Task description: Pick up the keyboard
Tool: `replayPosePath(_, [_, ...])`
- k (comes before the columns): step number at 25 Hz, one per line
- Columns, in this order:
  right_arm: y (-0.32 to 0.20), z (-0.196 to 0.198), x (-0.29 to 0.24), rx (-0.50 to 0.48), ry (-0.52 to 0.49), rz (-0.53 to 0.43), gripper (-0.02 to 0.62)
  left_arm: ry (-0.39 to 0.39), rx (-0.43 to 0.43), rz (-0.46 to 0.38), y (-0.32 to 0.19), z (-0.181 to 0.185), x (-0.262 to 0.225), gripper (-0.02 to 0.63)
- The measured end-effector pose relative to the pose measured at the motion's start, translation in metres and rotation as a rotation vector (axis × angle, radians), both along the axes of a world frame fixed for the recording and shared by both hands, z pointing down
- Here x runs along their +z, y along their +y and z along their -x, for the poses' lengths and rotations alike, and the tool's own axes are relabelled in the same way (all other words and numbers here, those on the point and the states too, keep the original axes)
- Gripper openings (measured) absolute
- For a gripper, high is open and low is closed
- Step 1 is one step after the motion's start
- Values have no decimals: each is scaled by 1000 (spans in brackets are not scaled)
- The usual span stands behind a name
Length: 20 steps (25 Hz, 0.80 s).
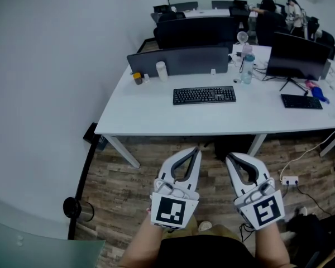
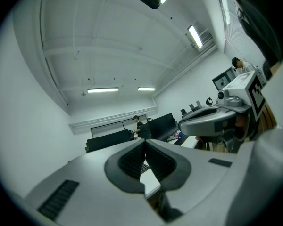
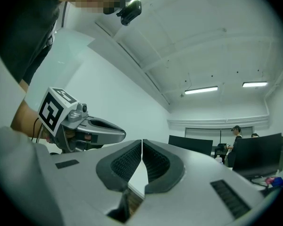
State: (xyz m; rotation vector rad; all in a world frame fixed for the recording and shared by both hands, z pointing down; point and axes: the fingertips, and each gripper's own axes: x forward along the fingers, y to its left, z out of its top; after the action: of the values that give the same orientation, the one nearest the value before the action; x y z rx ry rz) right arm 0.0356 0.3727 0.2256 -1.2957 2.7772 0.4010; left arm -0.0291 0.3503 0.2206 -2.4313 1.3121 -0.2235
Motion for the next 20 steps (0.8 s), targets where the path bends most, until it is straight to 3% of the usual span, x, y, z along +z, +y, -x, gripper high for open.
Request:
replayPosePath(12, [-3,1,-4,-10,2,-49,31,1,31,-31,-5,-7,-1,8])
replayPosePath(20, [-26,-4,0,4,6,-11,31,-7,15,-1,-32,-5,3,8])
